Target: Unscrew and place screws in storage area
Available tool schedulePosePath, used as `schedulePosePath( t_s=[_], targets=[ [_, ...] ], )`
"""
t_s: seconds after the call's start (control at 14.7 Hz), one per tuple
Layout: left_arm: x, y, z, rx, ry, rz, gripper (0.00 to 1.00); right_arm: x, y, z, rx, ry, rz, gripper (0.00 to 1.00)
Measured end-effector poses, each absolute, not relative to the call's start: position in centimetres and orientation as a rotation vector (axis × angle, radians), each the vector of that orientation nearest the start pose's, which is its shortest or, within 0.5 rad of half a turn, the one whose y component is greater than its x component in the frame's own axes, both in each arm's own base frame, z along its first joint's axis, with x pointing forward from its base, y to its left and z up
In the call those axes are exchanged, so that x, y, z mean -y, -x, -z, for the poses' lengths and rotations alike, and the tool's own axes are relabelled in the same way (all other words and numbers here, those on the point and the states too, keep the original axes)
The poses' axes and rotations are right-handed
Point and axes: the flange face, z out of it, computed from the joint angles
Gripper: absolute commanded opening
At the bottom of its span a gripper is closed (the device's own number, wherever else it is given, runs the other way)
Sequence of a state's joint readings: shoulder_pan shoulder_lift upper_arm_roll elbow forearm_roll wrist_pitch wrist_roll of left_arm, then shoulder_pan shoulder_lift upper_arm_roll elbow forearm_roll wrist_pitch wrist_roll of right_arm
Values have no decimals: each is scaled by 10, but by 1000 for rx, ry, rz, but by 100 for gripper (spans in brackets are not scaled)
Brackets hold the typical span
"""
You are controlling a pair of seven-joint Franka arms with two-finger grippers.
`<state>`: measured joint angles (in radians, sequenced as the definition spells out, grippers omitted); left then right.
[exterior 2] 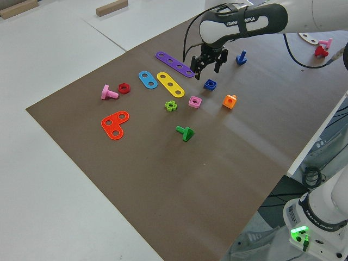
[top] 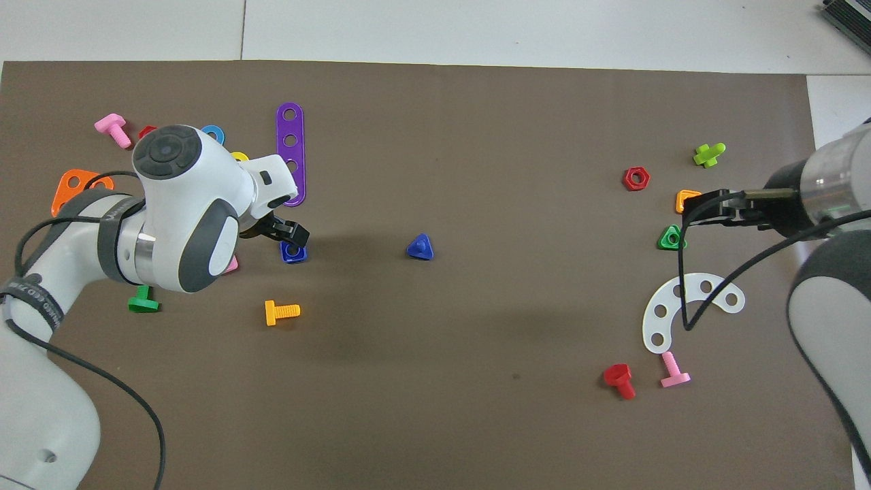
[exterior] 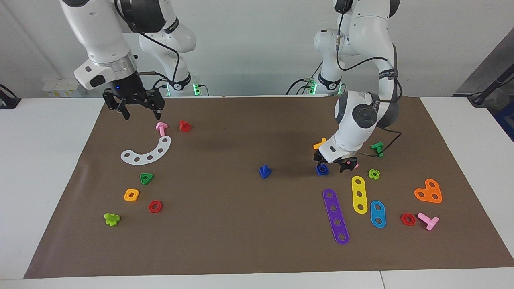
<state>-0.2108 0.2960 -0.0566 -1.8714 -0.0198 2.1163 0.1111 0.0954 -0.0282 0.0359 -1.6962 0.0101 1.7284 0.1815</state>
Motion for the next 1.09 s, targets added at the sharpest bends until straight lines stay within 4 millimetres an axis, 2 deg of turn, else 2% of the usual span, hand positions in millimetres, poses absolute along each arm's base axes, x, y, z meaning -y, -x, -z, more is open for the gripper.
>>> schedulePosePath(
  t_s=[0.14, 0.34, 0.55, 0.68, 0.75, 0.89, 1.02, 1.09],
  targets=[
    [140, -605, -387, -530, 3126, -73, 100, -122, -560, -576, -113, 3104, 120, 100],
    [108, -607, -457, -452, 3137, -45, 100, -212, -577, -522, -207, 3049, 153, 100],
    [66, -593, -510, -352, 3147, -13, 100, -301, -582, -464, -225, 3090, 195, 100],
    [34, -578, -541, -269, 3152, -3, 100, -349, -582, -434, -215, 3085, 214, 100],
    [21, -570, -555, -237, 3154, 1, 100, -365, -583, -421, -193, 3080, 216, 100],
    [11, -558, -574, -209, 3153, 20, 100, -387, -583, -390, -138, 3086, 211, 100],
    [11, -555, -580, -192, 3154, 34, 100, -397, -584, -357, -100, 3109, 208, 95],
    [12, -556, -579, -166, 3155, 35, 100, -398, -584, -346, -92, 3116, 192, 89]
  ],
)
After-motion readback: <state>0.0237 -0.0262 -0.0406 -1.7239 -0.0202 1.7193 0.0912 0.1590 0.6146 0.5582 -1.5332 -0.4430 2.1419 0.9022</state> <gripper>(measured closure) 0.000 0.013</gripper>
